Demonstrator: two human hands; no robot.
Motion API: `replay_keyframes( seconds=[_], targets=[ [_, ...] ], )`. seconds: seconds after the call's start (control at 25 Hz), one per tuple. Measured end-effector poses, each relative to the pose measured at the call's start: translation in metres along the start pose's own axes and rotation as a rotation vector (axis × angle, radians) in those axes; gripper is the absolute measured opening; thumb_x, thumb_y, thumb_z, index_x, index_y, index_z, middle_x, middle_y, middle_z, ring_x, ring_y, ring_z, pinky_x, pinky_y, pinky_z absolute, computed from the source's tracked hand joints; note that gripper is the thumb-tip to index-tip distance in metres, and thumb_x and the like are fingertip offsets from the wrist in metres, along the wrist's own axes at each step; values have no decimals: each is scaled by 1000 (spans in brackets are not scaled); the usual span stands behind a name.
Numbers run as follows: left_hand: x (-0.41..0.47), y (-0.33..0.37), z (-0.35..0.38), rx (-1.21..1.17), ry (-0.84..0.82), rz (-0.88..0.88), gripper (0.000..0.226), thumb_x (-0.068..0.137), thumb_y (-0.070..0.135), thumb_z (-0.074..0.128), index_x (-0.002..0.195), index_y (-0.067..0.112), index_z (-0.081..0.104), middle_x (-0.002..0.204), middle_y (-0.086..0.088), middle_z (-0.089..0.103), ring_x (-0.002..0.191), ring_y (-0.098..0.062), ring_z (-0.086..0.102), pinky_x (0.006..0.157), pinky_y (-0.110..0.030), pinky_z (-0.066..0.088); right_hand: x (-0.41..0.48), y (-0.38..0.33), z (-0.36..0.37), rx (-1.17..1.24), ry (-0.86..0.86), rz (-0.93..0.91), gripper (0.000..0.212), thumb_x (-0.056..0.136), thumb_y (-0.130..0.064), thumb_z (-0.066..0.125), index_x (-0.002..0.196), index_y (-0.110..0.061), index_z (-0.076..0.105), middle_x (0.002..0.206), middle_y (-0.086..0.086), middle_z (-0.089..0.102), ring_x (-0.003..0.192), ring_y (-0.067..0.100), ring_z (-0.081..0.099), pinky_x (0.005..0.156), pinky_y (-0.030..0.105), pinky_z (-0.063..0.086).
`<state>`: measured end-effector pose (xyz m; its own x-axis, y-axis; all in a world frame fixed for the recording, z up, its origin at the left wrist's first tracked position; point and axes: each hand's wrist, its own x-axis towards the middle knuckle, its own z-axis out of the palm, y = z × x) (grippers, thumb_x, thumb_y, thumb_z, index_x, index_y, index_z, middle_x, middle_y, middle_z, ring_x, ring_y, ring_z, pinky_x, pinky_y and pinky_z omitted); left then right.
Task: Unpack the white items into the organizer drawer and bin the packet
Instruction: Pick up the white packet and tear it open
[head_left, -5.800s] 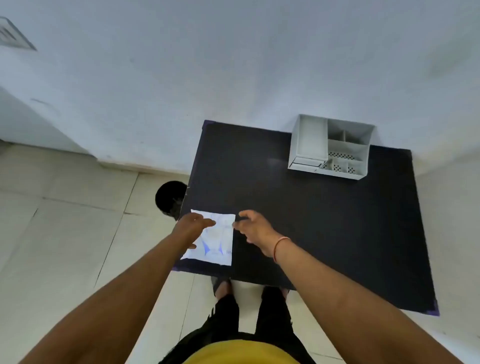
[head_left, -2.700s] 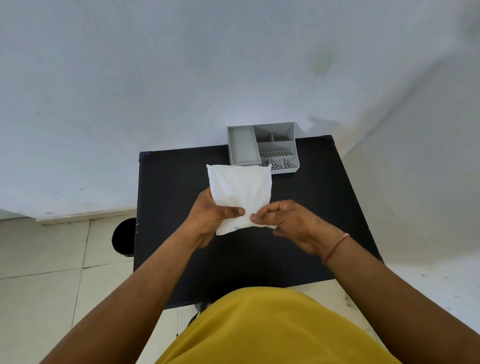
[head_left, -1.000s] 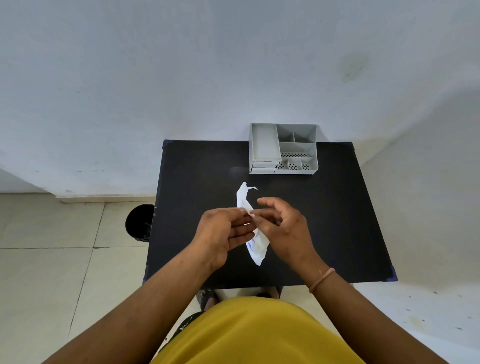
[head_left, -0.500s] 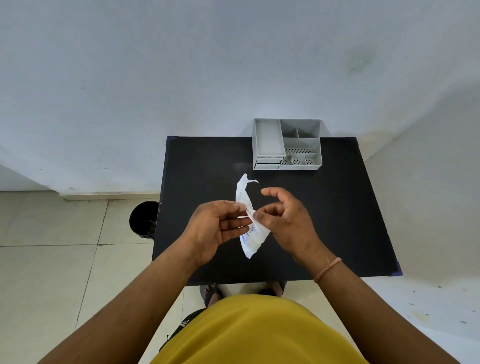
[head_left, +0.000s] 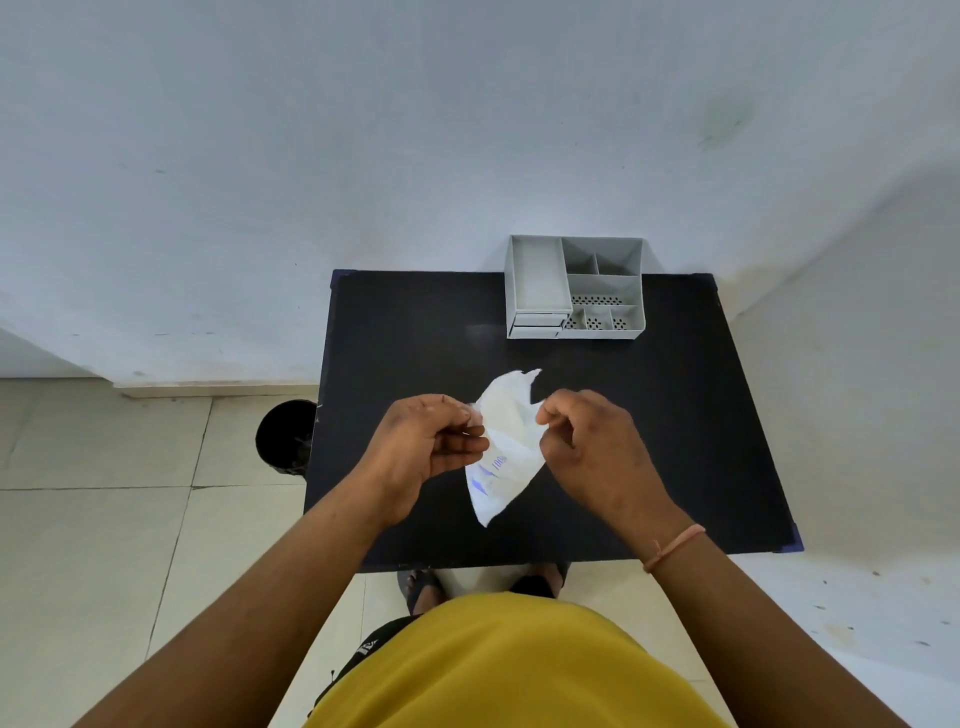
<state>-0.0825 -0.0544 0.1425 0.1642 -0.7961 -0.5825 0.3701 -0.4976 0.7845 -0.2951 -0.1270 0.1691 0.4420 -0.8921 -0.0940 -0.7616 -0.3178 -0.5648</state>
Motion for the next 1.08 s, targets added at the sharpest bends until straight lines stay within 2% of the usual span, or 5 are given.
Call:
replay_keyframes(
  seconds=[0.24,0.44,0.64,0.8,1.08],
  targets=[
    [14,-8,4,375,-23,15,19,95,10,71,83,11,86,88,-12,86,89,-34,83,84,-38,70,24,-6,35,106,-341,57,26,99,-5,59,105,-12,83,108,4,77,95,16,68,78,17,50],
    [15,-14,0,567,62,18,18,96,14,72,83,9,84,79,-8,84,77,-21,83,80,-34,70,23,-4,82,259,-567,238,30,109,-16,45,128,-12,69,124,17,73,112,35,70,97,49,59],
    [3,-11,-30,435,-105,-62,30,97,42,73,94,15,85,84,-1,83,73,-16,78,67,-29,65,22,-3,77,98,-629,79,50,104,-30,61,152,-30,47,148,12,60,126,31,62,92,29,48],
    [12,-12,-70,217,296,-2,57,83,69,73,108,18,78,90,-2,68,83,-22,66,75,-41,59,24,-8,44,376,-503,58,36,95,-24,68,130,-30,63,134,-6,70,118,18,69,96,42,63],
    [39,-21,-91,-219,-322,-274,48,99,38,70,143,19,69,145,-22,70,121,-44,74,89,-55,65,15,-3,18,965,-400,350,31,108,-12,57,125,-28,77,115,3,83,106,35,78,70,37,68]
  ],
)
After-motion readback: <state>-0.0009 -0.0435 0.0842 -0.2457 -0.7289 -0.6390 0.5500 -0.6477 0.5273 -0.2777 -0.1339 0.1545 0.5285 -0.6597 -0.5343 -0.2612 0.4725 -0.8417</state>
